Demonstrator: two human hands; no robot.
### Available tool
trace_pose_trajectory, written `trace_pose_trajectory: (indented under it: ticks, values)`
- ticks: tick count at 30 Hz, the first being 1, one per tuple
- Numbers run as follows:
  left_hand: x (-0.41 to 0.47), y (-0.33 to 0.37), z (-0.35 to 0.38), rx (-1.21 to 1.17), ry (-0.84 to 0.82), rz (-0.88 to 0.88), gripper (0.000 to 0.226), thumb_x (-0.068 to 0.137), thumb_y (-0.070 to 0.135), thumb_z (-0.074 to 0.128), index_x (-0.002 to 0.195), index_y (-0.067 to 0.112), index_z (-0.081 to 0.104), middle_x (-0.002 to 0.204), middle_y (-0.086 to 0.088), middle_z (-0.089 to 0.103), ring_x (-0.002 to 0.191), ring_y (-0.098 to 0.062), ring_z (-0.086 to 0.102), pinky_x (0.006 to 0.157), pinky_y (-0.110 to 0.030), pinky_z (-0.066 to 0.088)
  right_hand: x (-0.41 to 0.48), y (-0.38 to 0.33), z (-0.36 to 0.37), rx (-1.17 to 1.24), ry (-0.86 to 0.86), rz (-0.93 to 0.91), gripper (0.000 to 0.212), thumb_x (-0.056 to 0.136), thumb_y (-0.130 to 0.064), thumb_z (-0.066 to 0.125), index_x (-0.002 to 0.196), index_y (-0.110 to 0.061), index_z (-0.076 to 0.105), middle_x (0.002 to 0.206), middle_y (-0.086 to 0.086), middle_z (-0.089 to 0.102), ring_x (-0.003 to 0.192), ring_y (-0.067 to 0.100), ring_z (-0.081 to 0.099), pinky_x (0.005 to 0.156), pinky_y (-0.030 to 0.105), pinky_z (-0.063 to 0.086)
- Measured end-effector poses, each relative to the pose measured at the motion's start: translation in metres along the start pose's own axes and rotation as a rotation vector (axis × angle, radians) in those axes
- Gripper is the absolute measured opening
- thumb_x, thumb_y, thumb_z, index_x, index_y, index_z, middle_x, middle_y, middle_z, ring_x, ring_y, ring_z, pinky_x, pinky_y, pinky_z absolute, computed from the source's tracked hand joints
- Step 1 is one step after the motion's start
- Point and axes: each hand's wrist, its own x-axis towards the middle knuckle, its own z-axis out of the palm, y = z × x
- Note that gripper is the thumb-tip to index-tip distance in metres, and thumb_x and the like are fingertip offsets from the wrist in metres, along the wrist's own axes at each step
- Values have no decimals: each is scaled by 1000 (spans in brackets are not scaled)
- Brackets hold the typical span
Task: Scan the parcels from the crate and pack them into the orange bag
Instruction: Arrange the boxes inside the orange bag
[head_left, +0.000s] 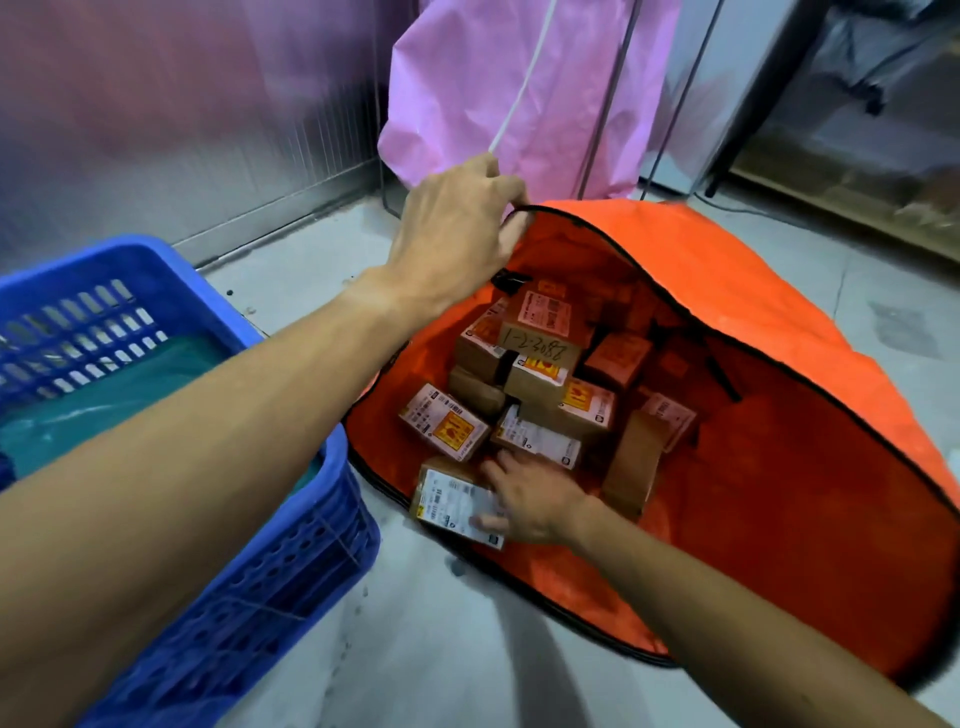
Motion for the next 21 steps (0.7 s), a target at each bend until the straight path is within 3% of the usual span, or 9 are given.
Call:
trace_pose_trajectory:
  ticks: [2, 5, 8, 11, 14, 16, 18, 21]
  values:
    - [1, -2, 3, 8, 3, 0, 28, 100, 37, 61, 114, 18, 76, 104, -9, 67, 94, -35, 66, 78, -41, 43, 0, -17, 18, -36, -89, 4, 101, 87, -76, 55, 158, -11, 23, 151, 17, 39, 133, 36, 45, 107, 47, 44]
    - [2, -8, 5, 8, 23, -11, 28, 100, 39, 60, 113, 20, 76, 104, -8, 66, 95, -33, 65, 77, -40, 40, 0, -21, 48, 37, -65, 139, 93, 93, -56, 62, 158, -8, 17, 150, 18, 38, 132, 37, 46, 104, 48, 47]
    - [3, -11, 4, -4, 36, -34, 28, 100, 39, 60, 114, 20, 76, 102, -8, 66, 95, -32, 65, 75, -35, 34, -4, -10, 63, 346, -57, 323, 77, 94, -44, 66, 149, -11, 25, 143, 17, 48, 125, 36, 55, 100, 45, 49]
    - [6, -9, 2, -30, 20, -57, 27, 100, 38, 61, 114, 21, 76, 103, -7, 67, 96, -31, 65, 76, -34, 35, -8, -5, 75, 684, 3, 461, 80, 84, -54, 75, 141, -17, 31, 131, 10, 63, 113, 31, 65, 88, 38, 53]
    - [4, -7, 2, -41, 3, -56, 26, 99, 40, 62, 113, 23, 76, 105, -5, 68, 96, -29, 66, 77, -34, 37, -9, -12, 86, 938, -1, 506, 73, 77, -50, 82, 136, -18, 51, 127, 2, 68, 106, 20, 69, 85, 29, 56]
    - [2, -5, 2, -45, -13, -43, 26, 99, 41, 63, 113, 23, 77, 106, -5, 68, 96, -28, 66, 77, -34, 36, -17, -21, 79, 1244, 13, 547, 62, 73, -51, 80, 122, -14, 66, 113, 4, 76, 84, 14, 72, 76, 29, 60]
    - [2, -4, 0, -46, -27, -41, 27, 98, 42, 65, 112, 23, 77, 105, -5, 68, 95, -27, 65, 77, -33, 36, -34, -27, 62, 1523, 80, 541, 50, 84, -53, 70, 113, -13, 72, 90, 5, 77, 61, 13, 64, 57, 28, 52]
    - [3, -3, -4, -41, -46, -55, 28, 98, 44, 66, 111, 22, 77, 103, -5, 68, 94, -27, 66, 78, -35, 39, -62, -21, 31, 1737, 203, 432, 44, 96, -51, 60, 102, -13, 79, 59, 7, 55, 48, 18, 44, 51, 29, 40]
